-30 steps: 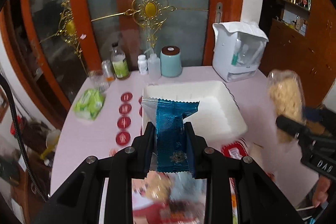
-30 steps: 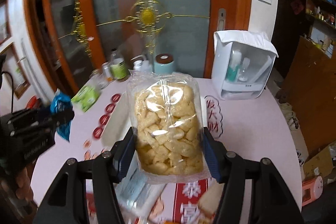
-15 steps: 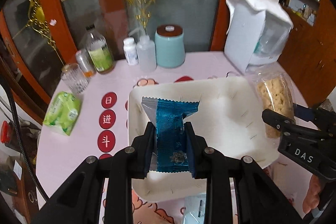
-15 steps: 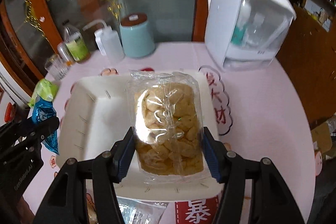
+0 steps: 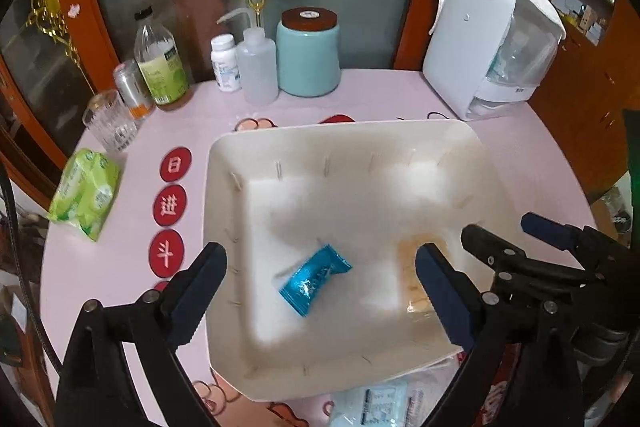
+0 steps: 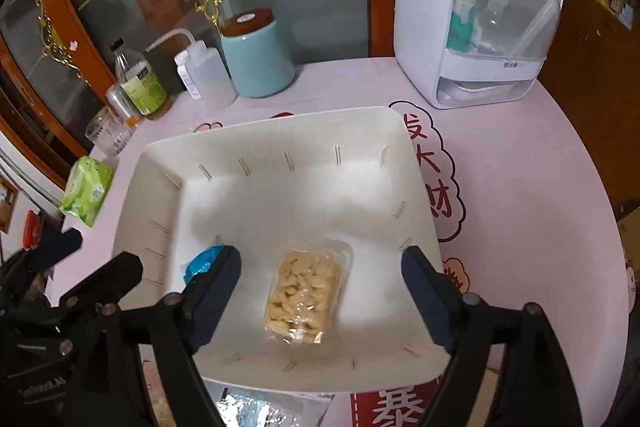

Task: Organize snacks
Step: 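Carry both snacks into the white tray and open both grippers, then grasp the brown paper wafer with the left gripper while the right grasps the white-red bread bag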

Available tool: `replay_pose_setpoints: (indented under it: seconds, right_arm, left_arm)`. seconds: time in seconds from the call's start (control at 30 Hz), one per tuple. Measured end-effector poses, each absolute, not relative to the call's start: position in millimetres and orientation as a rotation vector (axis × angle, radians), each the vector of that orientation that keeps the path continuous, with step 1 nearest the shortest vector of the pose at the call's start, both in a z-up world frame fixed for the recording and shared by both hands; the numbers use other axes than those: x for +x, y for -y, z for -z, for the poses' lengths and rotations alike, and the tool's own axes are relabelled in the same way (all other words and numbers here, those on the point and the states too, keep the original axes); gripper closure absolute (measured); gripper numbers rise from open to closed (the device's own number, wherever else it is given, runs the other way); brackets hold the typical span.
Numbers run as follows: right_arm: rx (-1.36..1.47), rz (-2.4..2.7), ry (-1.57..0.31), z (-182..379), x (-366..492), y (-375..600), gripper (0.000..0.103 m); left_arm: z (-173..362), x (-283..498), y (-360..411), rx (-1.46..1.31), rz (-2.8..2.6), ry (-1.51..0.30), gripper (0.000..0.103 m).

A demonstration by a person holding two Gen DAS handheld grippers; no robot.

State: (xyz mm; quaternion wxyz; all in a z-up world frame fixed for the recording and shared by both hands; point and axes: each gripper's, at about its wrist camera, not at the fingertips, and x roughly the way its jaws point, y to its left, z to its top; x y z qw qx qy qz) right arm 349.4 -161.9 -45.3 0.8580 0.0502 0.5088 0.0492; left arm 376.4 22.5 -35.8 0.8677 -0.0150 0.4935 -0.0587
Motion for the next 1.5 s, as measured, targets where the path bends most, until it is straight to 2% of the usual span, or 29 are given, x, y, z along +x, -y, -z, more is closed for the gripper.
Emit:
replay_pose_setpoints:
  seconds: [0.23, 0.43, 0.63, 0.9, 1.17, 1.5]
  right_arm:
    - [0.084, -0.100, -1.074, 25.4, 327.4, 162.1, 0.019]
    - [0.066, -0.160, -1.048, -0.4, 286.9, 172.5, 0.019]
    - [0.070, -0.194, -1.013, -28.8, 238.8, 198.2, 0.019]
    - [0.062, -0.113, -0.927, -53.8, 177.8, 259.7, 0.019]
    - [0.158, -0.054, -1.002, -25.4, 147.5, 333.3, 0.019]
    - [0.260, -0.050, -1.181, 63.8, 121.3, 375.4, 0.019]
  left_arm:
    - [19.7, 359.2, -24.0, -0.045, 0.121, -1.025, 0.008]
    - [-10.1, 323.2, -19.2, 0.005, 0.101, -0.942, 0.008]
    - [-49.7, 274.2, -10.0, 0.041, 0.118, -0.870, 0.008]
    - [-76.8, 211.4, 18.2, -0.004, 0.222, -0.885, 0.008]
    - [-73.3, 162.4, 91.0, 0.098, 0.335, -0.882, 0.008]
    - [-13.5, 162.0, 172.1, 0.157, 0.416, -0.988, 0.008]
